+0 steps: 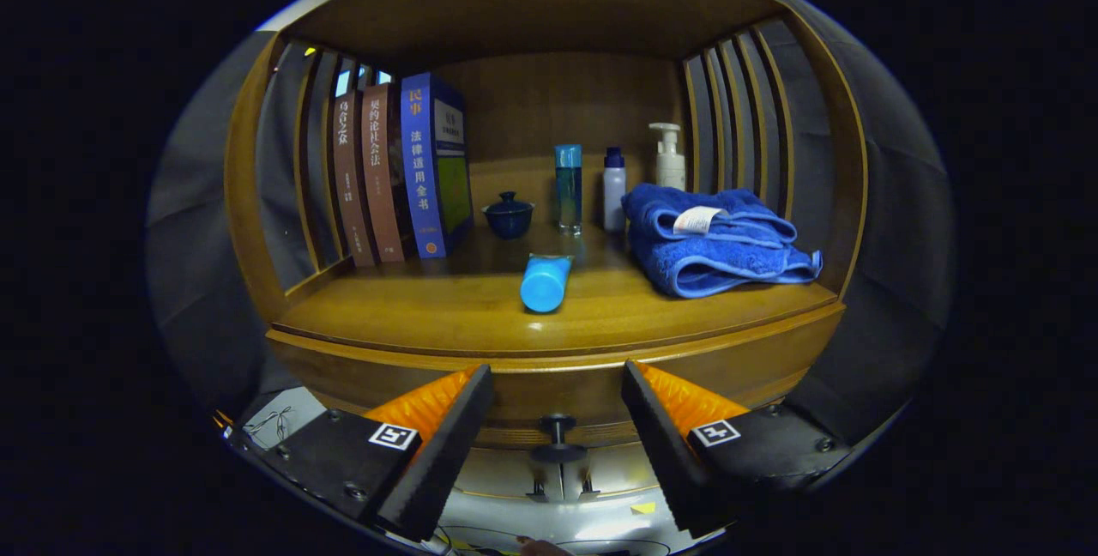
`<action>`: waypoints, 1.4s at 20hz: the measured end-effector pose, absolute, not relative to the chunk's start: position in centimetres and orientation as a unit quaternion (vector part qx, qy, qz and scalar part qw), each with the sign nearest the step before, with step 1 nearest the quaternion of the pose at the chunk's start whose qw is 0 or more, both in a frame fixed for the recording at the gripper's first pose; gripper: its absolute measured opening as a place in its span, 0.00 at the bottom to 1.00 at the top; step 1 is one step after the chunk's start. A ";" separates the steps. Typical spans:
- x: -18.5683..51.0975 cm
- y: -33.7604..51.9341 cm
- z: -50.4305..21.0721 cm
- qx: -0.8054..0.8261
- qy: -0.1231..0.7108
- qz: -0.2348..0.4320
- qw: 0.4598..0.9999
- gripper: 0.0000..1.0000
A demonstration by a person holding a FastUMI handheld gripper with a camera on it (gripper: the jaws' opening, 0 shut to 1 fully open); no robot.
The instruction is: Pull open the drawer, take out the items inside it, and place them on the countertop above the cabinet.
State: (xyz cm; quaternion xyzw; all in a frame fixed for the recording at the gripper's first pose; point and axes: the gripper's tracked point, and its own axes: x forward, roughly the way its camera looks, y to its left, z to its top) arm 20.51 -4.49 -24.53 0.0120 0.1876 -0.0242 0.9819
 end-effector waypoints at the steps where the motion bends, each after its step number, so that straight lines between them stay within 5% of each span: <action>1: 20.2 -4.4 -23.4 0.011 0.179 -0.023 0.984 1.00; 14: 12.0 -2.7 -6.9 0.010 0.076 0.004 0.997 0.99; 28: 8.7 -2.4 -2.6 0.009 0.036 0.000 0.999 0.99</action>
